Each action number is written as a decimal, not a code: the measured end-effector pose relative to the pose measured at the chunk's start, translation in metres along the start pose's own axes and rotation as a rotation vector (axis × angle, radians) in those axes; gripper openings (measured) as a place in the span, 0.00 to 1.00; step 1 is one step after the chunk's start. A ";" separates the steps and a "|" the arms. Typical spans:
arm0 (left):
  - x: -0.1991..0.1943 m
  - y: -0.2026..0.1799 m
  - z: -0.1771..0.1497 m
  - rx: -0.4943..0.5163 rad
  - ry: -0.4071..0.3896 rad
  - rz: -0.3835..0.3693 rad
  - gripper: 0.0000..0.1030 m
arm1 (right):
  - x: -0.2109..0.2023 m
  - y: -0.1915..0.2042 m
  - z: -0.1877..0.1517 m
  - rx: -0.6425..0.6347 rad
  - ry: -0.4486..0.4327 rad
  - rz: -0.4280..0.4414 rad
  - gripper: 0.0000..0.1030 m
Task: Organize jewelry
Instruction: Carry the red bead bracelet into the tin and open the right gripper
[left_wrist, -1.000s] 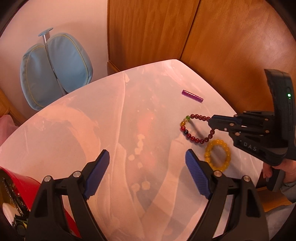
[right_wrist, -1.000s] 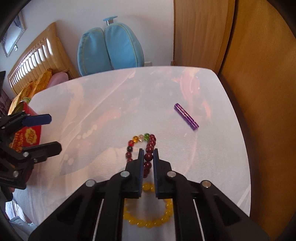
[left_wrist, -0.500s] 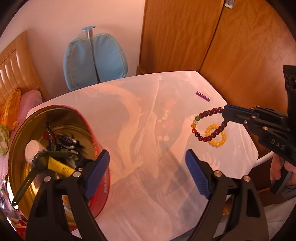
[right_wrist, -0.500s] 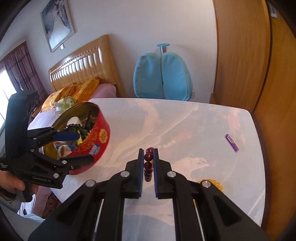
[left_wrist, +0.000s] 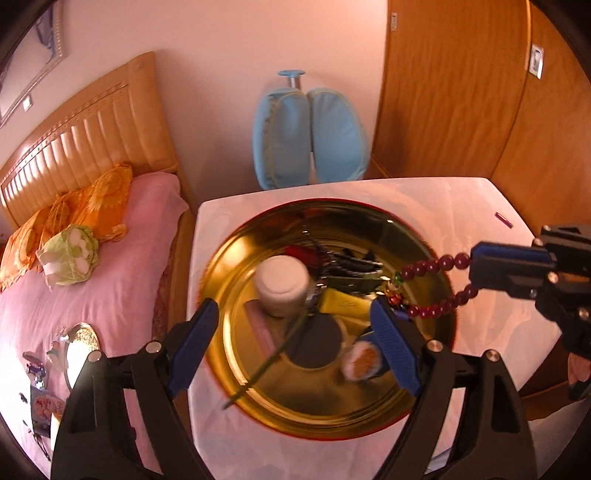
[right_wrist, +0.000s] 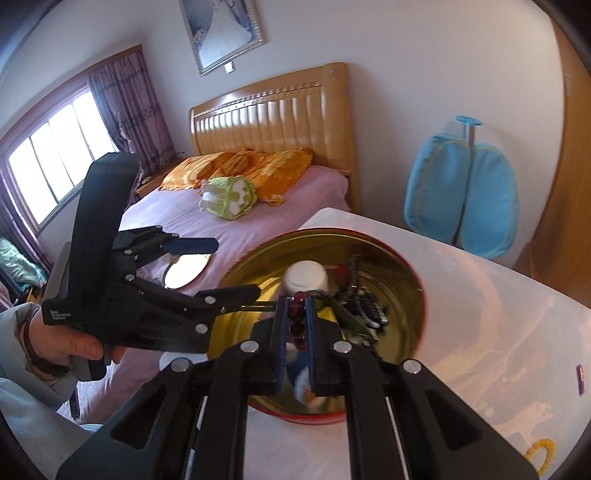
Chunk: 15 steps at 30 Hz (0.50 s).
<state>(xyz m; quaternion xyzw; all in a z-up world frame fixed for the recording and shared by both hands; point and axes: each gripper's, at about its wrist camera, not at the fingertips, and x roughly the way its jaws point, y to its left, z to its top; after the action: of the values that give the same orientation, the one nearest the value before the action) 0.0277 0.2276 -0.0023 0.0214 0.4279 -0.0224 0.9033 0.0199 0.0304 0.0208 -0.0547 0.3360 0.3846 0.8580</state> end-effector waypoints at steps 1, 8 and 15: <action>-0.003 0.016 -0.004 -0.023 -0.004 0.014 0.80 | 0.012 0.011 0.003 -0.021 0.012 0.021 0.10; -0.001 0.090 -0.027 -0.135 0.026 0.045 0.80 | 0.093 0.053 -0.009 -0.096 0.194 0.044 0.10; 0.005 0.093 -0.035 -0.114 0.021 0.011 0.80 | 0.119 0.051 -0.021 -0.060 0.277 -0.002 0.11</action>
<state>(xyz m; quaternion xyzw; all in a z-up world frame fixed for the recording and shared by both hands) 0.0093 0.3226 -0.0264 -0.0273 0.4378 0.0074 0.8986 0.0299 0.1333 -0.0610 -0.1331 0.4396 0.3824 0.8017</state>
